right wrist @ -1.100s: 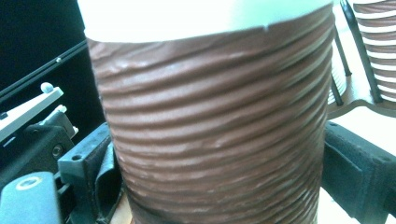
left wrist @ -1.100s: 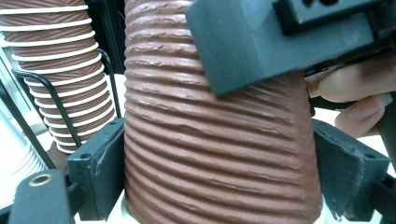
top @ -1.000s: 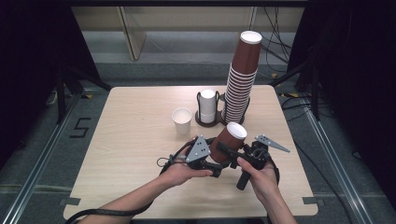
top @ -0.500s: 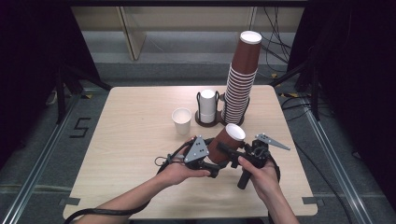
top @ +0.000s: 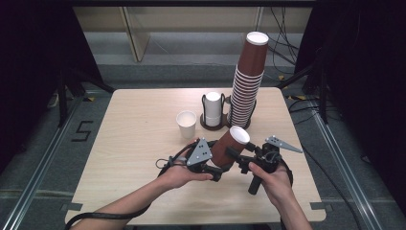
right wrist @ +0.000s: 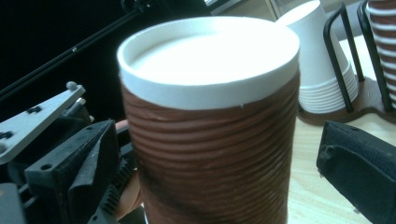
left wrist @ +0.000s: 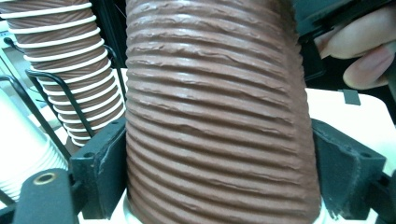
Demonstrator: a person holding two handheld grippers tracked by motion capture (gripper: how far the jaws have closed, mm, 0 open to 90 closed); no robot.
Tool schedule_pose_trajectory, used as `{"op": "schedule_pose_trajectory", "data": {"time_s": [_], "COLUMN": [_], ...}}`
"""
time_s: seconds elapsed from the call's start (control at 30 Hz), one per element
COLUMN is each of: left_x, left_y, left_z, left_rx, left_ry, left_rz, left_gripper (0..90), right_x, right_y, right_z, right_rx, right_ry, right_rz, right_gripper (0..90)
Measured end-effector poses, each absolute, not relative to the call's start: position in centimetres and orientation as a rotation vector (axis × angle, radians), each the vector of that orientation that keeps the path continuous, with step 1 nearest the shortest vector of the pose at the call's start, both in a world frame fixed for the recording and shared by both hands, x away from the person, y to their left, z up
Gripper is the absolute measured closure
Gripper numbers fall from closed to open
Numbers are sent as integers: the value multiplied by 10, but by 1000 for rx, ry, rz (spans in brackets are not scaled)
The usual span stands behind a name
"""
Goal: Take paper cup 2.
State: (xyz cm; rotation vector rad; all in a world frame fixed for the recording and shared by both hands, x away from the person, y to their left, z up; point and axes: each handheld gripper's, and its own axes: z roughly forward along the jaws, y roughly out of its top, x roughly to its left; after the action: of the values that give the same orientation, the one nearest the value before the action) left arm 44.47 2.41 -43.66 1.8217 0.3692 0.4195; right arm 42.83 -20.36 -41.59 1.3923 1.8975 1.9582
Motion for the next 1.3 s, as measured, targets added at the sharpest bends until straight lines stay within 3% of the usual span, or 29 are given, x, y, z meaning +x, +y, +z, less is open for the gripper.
{"op": "schedule_pose_trajectory", "data": {"time_s": [0.67,1.3], "left_x": [447,445], "left_y": [56,70], "left_z": [-430,-426], "left_rx": [1875,1957], "left_ry": [366,298], "left_rz": [444,458], "left_gripper": [151,151], "right_x": [416,430], "right_y": [-238,-228], "right_z": [-414,-426], "right_rx": [1189,1039], "right_ry": [2098,2360], "right_rz": [1774,1480], "right_gripper": [19,80]}}
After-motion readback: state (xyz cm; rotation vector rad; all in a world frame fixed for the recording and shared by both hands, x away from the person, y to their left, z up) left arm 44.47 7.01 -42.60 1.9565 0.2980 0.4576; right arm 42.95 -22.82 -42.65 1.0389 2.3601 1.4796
